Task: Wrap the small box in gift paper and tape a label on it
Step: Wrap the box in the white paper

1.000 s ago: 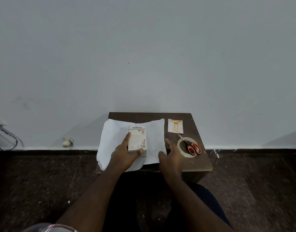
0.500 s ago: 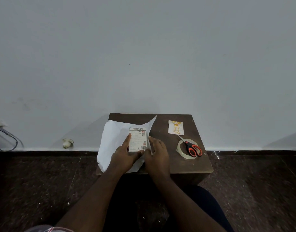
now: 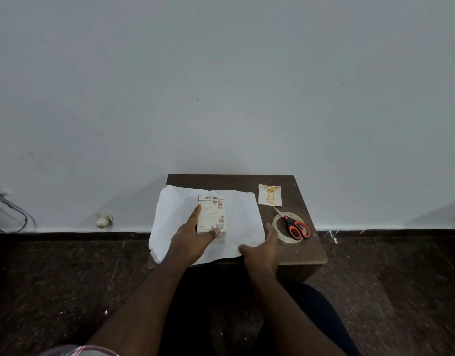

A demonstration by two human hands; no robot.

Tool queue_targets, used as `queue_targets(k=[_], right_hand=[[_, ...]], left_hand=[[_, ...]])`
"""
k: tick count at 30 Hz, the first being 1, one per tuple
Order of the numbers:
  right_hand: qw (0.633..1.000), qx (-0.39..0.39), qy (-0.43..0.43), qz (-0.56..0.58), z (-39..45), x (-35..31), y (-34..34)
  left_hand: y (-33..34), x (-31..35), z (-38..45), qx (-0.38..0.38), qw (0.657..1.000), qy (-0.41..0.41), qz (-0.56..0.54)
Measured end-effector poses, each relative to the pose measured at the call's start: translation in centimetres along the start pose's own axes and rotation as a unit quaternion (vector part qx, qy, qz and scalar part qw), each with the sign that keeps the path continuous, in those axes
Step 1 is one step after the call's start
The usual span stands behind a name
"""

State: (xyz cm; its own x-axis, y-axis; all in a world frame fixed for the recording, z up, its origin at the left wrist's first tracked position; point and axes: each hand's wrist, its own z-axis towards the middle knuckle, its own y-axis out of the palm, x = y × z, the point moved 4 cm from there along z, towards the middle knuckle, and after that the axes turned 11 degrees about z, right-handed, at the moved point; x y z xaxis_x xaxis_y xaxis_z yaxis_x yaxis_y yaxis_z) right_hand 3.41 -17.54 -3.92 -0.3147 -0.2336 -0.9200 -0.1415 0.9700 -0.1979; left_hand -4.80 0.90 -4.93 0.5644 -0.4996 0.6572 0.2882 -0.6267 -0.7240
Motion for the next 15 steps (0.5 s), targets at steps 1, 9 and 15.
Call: queue_targets(k=[1, 9, 15], right_hand=[[0.999, 0.015, 0.021, 0.030, -0.3, 0.2, -0.1], [0.979, 0.076, 0.097, 0.160, -1.4, 1.1, 0.8], [0.999, 0.028, -0.012, 0.020, -1.6, 0.9, 0.8]], left_hand=[[0.0, 0.0, 0.0, -0.001, 1.000, -0.001, 0.000], [-0.1, 0.1, -0.2, 0.002, 1.000, 0.001, -0.009], [-0.1, 0.2, -0.2, 0.003, 1.000, -0.004, -0.019]])
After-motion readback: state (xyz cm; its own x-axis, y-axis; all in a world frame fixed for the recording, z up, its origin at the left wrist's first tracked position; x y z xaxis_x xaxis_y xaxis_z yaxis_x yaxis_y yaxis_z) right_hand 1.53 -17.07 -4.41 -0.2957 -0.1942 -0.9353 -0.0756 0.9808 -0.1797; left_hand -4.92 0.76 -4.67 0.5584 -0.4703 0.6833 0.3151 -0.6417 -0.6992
